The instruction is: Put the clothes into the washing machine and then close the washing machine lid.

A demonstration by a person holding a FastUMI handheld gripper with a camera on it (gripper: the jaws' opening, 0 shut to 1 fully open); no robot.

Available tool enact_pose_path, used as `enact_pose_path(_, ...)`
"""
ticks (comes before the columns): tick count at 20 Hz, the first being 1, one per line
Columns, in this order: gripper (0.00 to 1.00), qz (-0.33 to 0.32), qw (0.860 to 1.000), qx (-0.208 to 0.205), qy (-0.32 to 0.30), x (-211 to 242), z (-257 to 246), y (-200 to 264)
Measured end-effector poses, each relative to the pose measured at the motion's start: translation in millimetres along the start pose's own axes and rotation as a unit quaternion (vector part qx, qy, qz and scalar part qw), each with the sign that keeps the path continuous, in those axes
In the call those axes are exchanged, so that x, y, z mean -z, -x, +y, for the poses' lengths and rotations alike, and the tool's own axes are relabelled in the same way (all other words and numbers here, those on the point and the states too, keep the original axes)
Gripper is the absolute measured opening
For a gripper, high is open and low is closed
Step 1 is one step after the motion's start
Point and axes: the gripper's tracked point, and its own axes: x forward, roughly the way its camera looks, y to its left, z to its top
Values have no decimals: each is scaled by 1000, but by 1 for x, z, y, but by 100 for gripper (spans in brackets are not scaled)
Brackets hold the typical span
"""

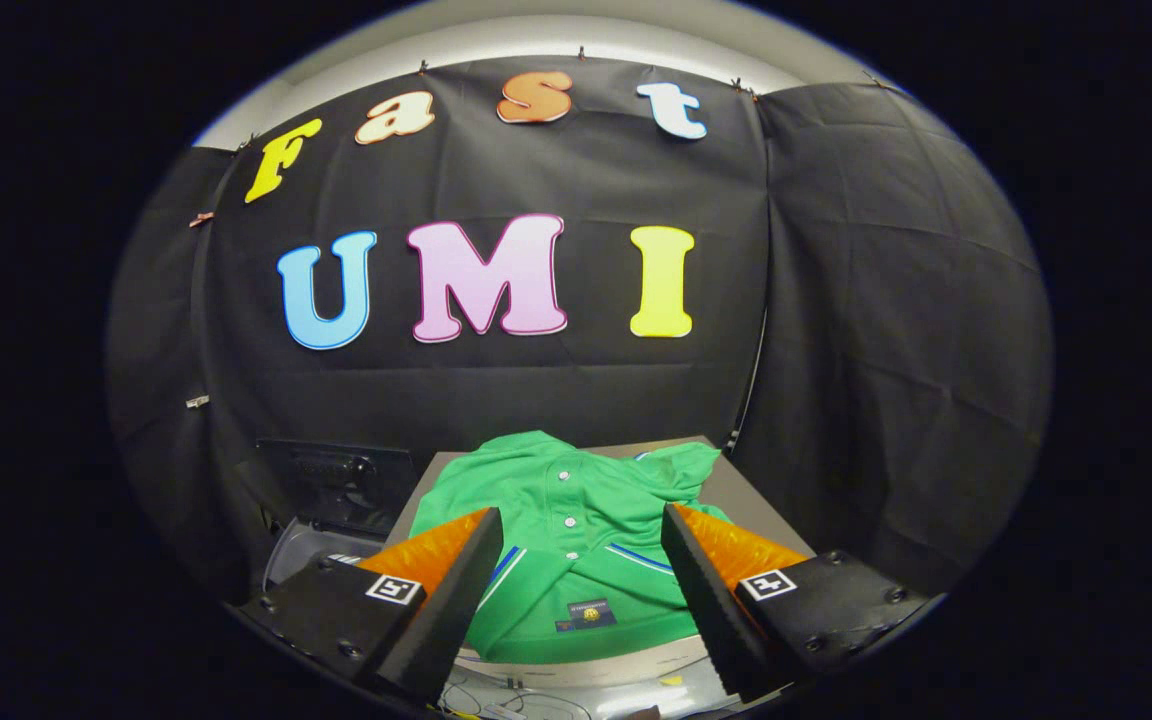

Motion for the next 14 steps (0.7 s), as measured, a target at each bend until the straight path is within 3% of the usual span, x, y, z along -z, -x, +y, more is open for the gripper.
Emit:
enact_pose_path(10, 99, 114, 993, -14, 29, 36, 29, -96)
enact_pose_path(14, 98, 143, 988, 16, 56, 45, 20, -122)
